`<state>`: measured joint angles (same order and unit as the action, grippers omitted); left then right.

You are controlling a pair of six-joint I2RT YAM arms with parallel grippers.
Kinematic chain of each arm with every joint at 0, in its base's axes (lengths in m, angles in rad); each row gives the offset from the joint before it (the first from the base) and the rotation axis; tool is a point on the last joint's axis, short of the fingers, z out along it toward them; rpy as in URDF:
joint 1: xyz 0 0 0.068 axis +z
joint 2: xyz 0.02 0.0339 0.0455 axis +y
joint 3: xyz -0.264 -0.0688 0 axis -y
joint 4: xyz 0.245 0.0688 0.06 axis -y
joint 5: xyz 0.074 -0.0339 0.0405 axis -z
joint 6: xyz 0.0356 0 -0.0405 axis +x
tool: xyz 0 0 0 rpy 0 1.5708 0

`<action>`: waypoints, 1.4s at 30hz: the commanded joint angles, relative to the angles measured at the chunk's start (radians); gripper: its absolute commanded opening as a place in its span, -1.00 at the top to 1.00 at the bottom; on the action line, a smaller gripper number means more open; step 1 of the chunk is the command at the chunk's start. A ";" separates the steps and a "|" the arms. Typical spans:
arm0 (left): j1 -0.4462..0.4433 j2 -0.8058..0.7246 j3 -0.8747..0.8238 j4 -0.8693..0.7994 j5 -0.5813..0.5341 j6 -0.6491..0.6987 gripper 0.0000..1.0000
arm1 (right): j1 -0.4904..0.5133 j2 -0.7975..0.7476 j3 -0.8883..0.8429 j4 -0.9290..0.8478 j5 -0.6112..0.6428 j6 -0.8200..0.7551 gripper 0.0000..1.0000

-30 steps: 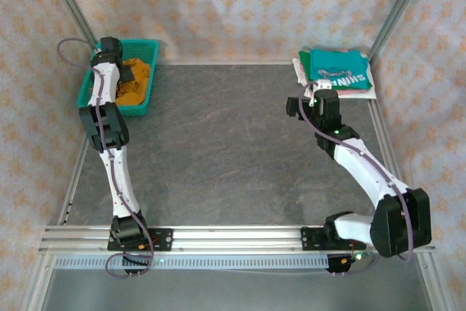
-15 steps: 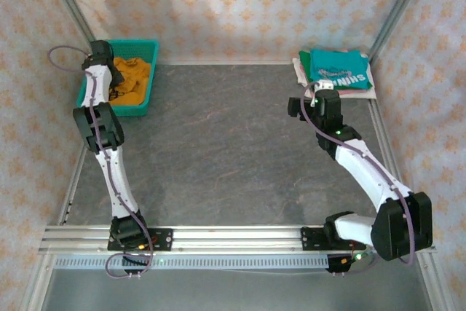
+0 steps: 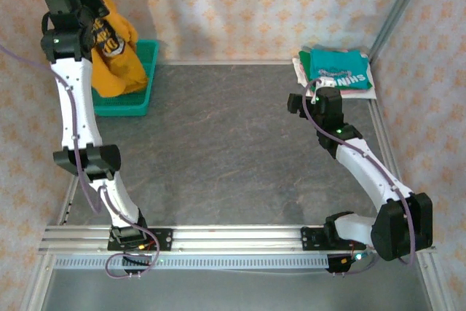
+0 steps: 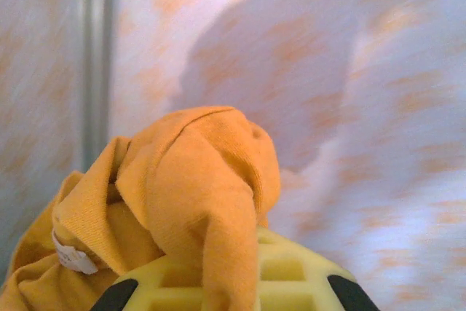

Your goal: Fold and stack the t-shirts

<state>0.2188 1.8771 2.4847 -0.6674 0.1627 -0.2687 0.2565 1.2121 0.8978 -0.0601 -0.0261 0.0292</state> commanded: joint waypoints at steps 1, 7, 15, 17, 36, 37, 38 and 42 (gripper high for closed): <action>-0.123 -0.126 0.044 0.036 0.090 0.010 1.00 | 0.004 -0.058 0.027 0.059 0.018 -0.001 -0.92; -0.325 -0.241 0.066 0.036 0.146 -0.001 1.00 | 0.003 -0.081 0.010 0.083 0.038 -0.001 -0.93; -0.579 -0.267 -0.001 0.032 0.050 0.082 1.00 | 0.003 -0.084 0.020 0.063 0.074 0.022 -0.93; -0.581 -0.232 -0.066 0.019 -0.044 0.086 1.00 | 0.004 -0.081 0.009 0.063 0.085 0.044 -0.93; -0.460 0.255 -0.332 -0.004 -0.066 0.001 -0.40 | 0.013 0.010 -0.058 0.009 -0.053 0.151 -0.91; -0.465 0.198 -0.443 0.049 -0.068 -0.012 -0.40 | 0.022 0.015 -0.067 0.010 -0.084 0.156 -0.89; -0.468 0.143 -0.568 0.098 -0.070 -0.032 -0.40 | 0.038 0.025 -0.069 0.008 -0.112 0.156 -0.87; -0.469 -0.056 -0.962 0.253 -0.039 -0.085 -0.35 | 0.168 0.093 -0.043 -0.072 -0.180 0.104 -0.80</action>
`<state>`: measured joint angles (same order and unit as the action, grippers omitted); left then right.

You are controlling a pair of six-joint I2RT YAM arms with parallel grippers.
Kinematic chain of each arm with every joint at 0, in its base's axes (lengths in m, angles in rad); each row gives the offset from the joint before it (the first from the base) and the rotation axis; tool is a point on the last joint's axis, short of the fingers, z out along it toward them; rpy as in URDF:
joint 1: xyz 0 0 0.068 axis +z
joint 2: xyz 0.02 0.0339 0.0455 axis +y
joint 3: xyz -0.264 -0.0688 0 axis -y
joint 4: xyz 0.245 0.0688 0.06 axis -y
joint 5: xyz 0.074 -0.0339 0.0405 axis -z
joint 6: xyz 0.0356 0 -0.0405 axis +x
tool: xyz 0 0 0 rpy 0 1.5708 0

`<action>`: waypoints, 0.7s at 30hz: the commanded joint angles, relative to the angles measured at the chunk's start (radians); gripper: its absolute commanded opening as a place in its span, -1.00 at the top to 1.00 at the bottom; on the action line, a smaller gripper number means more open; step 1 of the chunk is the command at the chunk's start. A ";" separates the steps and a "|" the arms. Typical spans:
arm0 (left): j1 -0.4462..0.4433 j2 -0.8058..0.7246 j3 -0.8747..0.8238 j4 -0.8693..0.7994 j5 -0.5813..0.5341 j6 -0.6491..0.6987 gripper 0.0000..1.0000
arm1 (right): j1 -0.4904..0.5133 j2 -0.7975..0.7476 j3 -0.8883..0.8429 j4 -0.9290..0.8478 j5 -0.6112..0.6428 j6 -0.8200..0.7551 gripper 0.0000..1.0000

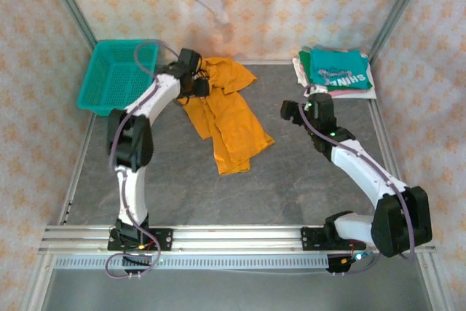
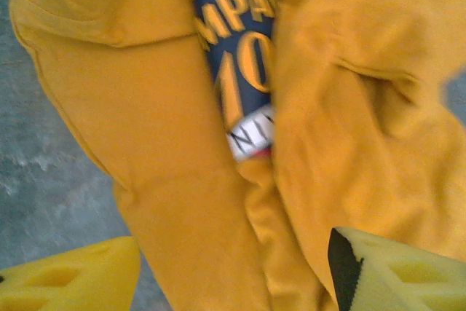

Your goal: Fold and stack the t-shirts

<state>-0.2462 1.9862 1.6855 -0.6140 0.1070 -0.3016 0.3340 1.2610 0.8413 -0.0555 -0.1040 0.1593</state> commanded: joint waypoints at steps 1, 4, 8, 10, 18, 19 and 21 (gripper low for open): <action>-0.006 -0.187 -0.216 0.204 0.023 -0.054 -0.33 | 0.129 0.058 0.015 -0.088 -0.107 -0.047 -0.79; -0.009 -0.222 -0.335 0.186 0.027 -0.031 -0.23 | 0.267 0.101 -0.004 -0.077 -0.112 -0.138 -0.77; 0.011 -0.215 -0.455 0.187 0.018 -0.063 0.01 | 0.386 0.185 0.005 -0.054 -0.094 -0.148 -0.67; 0.012 -0.199 -0.493 0.217 0.035 -0.072 0.02 | 0.414 0.227 0.010 -0.036 -0.098 -0.123 -0.58; 0.005 -0.083 -0.490 0.320 0.104 -0.099 0.09 | 0.480 0.397 0.070 0.018 0.004 -0.060 -0.33; 0.003 -0.050 -0.488 0.335 0.110 -0.103 0.10 | 0.481 0.414 0.074 0.028 0.017 -0.053 -0.31; 0.002 -0.027 -0.486 0.357 0.111 -0.106 0.11 | 0.484 0.443 0.090 0.036 0.029 -0.049 -0.30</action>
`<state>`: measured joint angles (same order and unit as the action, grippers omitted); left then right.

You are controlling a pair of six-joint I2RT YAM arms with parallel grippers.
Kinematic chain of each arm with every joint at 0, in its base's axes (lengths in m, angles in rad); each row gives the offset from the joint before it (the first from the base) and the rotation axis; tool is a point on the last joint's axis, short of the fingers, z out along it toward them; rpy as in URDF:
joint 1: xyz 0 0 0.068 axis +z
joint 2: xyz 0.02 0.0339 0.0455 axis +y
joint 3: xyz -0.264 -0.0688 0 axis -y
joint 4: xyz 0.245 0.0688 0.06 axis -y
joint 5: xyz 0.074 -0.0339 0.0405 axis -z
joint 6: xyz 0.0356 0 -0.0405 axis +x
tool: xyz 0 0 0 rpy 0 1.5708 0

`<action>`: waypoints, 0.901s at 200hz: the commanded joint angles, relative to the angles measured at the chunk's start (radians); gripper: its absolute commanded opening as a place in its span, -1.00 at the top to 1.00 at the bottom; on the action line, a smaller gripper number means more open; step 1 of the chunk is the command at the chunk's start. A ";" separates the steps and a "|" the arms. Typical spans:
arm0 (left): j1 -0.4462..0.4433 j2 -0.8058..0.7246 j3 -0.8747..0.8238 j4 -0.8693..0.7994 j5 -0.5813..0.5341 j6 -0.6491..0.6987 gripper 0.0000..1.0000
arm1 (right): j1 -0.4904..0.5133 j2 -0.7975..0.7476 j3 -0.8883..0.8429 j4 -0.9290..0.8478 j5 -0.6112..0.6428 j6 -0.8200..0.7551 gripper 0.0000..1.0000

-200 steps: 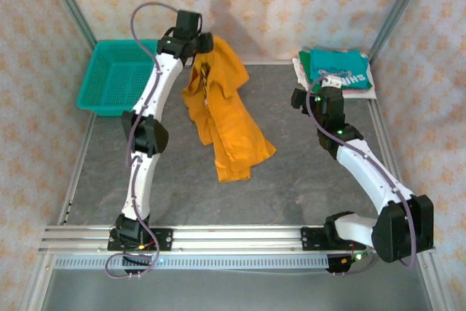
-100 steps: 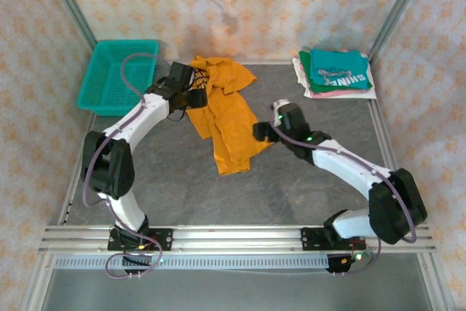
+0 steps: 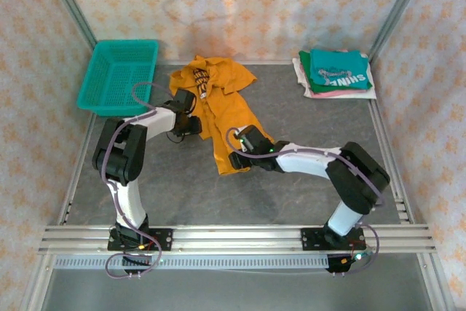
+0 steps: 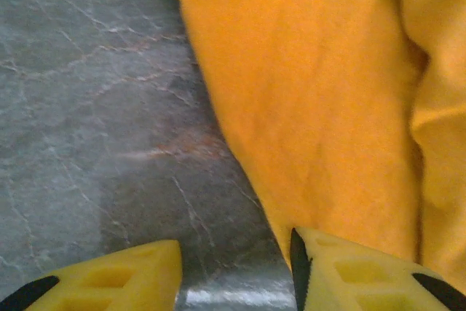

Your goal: Fold and stack the t-shirts

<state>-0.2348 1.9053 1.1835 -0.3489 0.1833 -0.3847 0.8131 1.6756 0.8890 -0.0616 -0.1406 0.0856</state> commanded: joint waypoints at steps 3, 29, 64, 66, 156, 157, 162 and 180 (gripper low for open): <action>-0.010 0.067 0.022 0.101 0.040 -0.023 0.14 | 0.008 0.048 0.054 0.043 0.067 0.022 -0.30; -0.014 0.109 0.039 0.126 0.070 -0.033 0.21 | 0.012 0.089 0.077 0.057 0.089 0.043 -0.16; -0.028 0.153 0.048 0.159 0.109 -0.054 0.18 | 0.011 0.120 0.107 0.068 0.124 0.057 -0.15; -0.030 0.154 0.049 0.161 0.111 -0.055 0.18 | 0.012 0.122 0.108 0.069 0.124 0.057 -0.15; -0.154 0.168 0.063 0.058 -0.001 -0.139 0.36 | 0.011 0.157 0.159 0.039 0.200 0.088 0.09; -0.156 0.167 0.062 0.057 -0.002 -0.139 0.36 | 0.011 0.157 0.159 0.039 0.200 0.088 0.09; -0.163 0.164 0.060 0.054 -0.002 -0.142 0.36 | 0.011 0.148 0.155 0.043 0.207 0.088 0.09; -0.186 0.146 0.051 0.054 0.013 -0.158 0.34 | 0.008 0.134 0.150 0.043 0.216 0.089 0.09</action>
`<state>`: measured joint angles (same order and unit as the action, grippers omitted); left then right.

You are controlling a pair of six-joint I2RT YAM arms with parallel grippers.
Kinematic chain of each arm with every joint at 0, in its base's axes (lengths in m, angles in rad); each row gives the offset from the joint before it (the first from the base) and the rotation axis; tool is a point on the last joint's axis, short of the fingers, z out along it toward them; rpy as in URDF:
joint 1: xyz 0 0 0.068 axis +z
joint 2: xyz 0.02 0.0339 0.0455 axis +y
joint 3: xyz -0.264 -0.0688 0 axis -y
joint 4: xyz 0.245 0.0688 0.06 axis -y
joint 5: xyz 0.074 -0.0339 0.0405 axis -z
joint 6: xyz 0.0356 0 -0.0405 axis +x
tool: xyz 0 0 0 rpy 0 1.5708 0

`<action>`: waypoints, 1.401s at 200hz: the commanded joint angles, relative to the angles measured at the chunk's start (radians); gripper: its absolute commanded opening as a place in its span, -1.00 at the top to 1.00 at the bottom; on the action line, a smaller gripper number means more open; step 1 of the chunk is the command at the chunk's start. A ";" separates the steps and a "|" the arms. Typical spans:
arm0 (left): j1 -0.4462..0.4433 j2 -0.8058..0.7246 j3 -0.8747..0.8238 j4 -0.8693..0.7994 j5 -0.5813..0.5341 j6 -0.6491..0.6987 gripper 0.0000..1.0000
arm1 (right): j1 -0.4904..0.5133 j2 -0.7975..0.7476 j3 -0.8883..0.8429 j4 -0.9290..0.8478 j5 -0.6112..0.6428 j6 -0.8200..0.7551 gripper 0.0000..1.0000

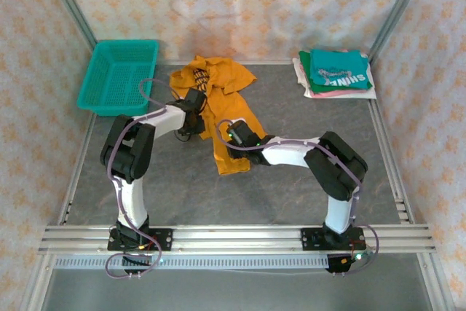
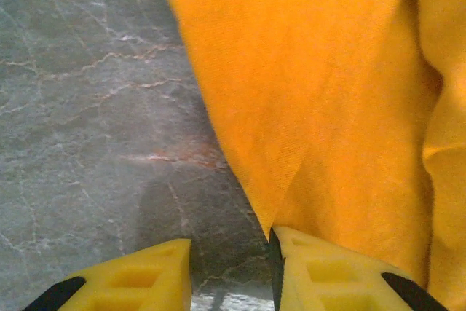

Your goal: Fold and stack the t-shirts

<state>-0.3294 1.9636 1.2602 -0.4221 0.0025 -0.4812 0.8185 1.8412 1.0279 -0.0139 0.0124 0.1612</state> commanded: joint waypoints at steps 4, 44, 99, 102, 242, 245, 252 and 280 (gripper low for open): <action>-0.098 0.085 -0.027 0.126 0.191 -0.075 0.33 | 0.002 -0.034 0.011 -0.006 0.063 0.014 0.09; -0.117 0.084 -0.036 0.145 0.212 -0.113 0.40 | 0.002 -0.072 -0.012 0.012 0.064 0.020 0.09; -0.157 0.011 -0.060 0.147 0.222 -0.153 0.45 | 0.002 -0.112 -0.039 0.021 0.070 0.020 0.08; -0.156 0.008 -0.063 0.149 0.225 -0.155 0.45 | 0.002 -0.114 -0.042 0.021 0.070 0.018 0.08; -0.178 -0.111 -0.118 0.026 0.065 -0.136 1.00 | -0.101 -0.147 -0.105 0.007 -0.005 0.073 0.09; -0.176 -0.119 -0.121 0.022 0.059 -0.133 1.00 | -0.106 -0.146 -0.101 -0.005 -0.026 0.057 0.08; -0.168 -0.137 -0.131 0.011 0.049 -0.131 1.00 | -0.107 -0.146 -0.094 -0.033 -0.051 0.020 0.04; -0.114 -0.229 -0.209 0.015 0.048 -0.125 1.00 | -0.102 -0.201 -0.125 -0.137 -0.099 -0.084 -0.02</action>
<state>-0.4889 1.8324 1.1149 -0.3477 0.0872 -0.6273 0.7029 1.7115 0.9348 -0.0353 -0.0090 0.1665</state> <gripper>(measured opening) 0.045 0.504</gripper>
